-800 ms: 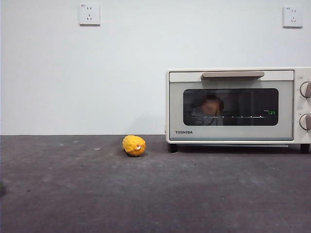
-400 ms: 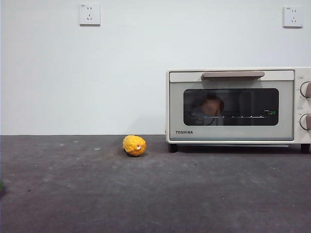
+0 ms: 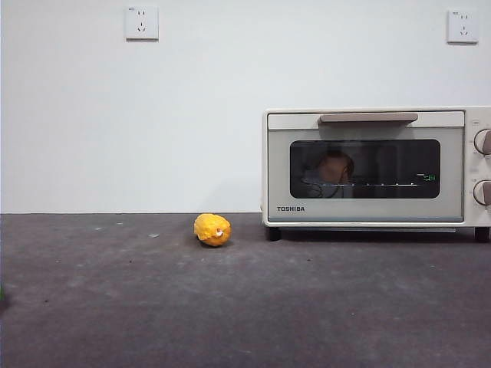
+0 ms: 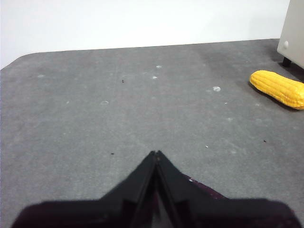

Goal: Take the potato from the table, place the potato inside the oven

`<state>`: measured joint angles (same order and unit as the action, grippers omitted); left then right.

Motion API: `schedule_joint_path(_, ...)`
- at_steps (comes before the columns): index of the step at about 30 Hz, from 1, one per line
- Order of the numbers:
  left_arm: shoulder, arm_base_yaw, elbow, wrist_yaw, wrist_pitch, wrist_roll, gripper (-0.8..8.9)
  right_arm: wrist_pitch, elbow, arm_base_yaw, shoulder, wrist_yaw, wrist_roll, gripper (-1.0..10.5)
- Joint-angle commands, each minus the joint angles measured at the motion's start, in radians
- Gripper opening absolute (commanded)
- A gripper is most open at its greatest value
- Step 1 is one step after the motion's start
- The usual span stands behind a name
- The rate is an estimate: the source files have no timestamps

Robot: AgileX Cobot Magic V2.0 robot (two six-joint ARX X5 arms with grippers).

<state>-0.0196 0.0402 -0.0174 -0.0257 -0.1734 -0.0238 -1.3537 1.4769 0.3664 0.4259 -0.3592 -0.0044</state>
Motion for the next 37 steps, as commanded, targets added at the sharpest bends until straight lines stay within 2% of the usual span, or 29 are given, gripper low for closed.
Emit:
schedule_joint_path(1,-0.001,0.002,0.010,-0.001,0.009,0.011,-0.04,-0.019,0.000,0.002,-0.003,-0.001,0.003,0.6)
schedule_joint_path(6,-0.001,0.002,0.010,-0.001,0.009,0.011,-0.04,-0.019,0.000,0.002,-0.003,-0.001,-0.002,0.6)
schedule_joint_path(8,-0.002,0.002,0.010,-0.001,0.009,0.011,-0.04,-0.011,-0.002,0.002,-0.003,-0.012,-0.067,0.6)
schedule_joint_path(10,-0.002,0.002,0.010,-0.001,0.009,0.011,-0.04,0.025,-0.025,0.001,-0.003,-0.025,-0.080,0.6)
schedule_joint_path(13,-0.002,0.002,0.010,0.000,0.009,0.011,-0.04,0.169,-0.106,-0.003,-0.004,-0.037,-0.078,0.6)
schedule_joint_path(15,-0.002,0.002,0.010,0.000,0.009,0.011,-0.04,0.328,-0.200,-0.025,-0.006,-0.021,-0.077,0.6)
schedule_joint_path(17,-0.002,0.002,0.010,-0.001,0.009,0.010,-0.04,0.480,-0.303,-0.067,-0.006,0.037,-0.077,0.6)
schedule_joint_path(22,-0.002,0.002,0.010,0.000,0.009,0.011,-0.04,0.855,-0.587,-0.212,-0.008,0.258,-0.077,0.6)
schedule_joint_path(25,-0.002,0.002,0.010,0.000,0.009,0.011,-0.04,1.034,-0.743,-0.289,-0.029,0.330,-0.077,0.6)
schedule_joint_path(29,-0.002,0.002,0.010,0.000,0.009,0.011,-0.04,1.143,-0.933,-0.344,-0.110,0.311,-0.079,0.6)
schedule_joint_path(33,-0.002,0.002,0.010,0.000,0.009,0.011,-0.04,1.155,-1.097,-0.368,-0.217,0.260,-0.079,0.6)
schedule_joint_path(37,-0.002,0.002,0.010,0.000,0.009,0.011,-0.04,1.169,-1.231,-0.388,-0.300,0.275,-0.076,0.6)
